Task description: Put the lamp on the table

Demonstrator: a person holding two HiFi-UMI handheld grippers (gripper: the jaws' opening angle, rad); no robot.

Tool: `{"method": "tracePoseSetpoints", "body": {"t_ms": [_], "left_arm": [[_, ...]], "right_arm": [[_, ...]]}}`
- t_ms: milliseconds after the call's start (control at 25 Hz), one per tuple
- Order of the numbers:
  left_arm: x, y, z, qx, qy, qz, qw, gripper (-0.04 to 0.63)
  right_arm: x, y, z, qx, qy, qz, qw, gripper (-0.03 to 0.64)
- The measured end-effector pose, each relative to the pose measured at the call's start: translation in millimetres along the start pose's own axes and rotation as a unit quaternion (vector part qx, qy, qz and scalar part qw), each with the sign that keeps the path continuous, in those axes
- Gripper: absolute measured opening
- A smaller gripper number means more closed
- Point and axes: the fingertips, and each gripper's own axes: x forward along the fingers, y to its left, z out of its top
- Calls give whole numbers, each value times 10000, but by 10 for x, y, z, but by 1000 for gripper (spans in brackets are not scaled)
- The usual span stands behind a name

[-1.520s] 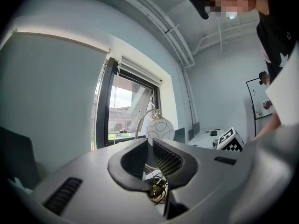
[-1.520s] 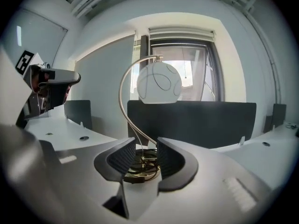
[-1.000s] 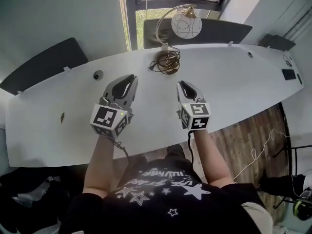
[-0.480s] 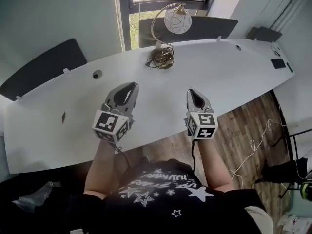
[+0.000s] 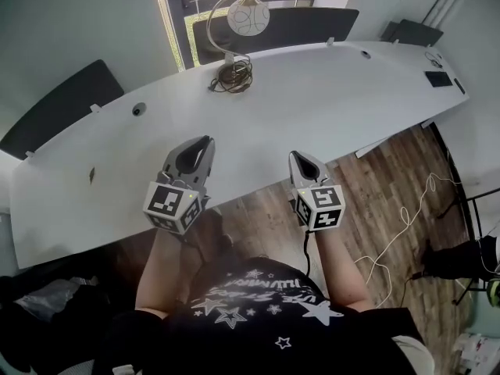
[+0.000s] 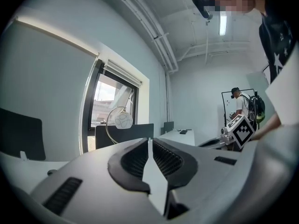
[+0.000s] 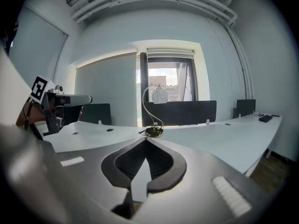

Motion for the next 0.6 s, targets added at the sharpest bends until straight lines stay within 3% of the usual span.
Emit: {"method": "tracePoseSetpoints", "body": {"t_ms": [200, 440, 600], "left_arm": [[-259, -405, -89, 142, 129, 266, 9995, 35], [-523, -623, -233, -21, 240, 855, 9960, 34], [-660, -834, -292, 15, 268, 907, 9955, 34]], "right_arm": [[-284, -21, -192, 76, 34, 238, 9997, 0], [-504, 157, -219, -123, -60, 822, 9965, 0], [-689, 210, -287, -172, -90, 1009, 9947, 0]]}}
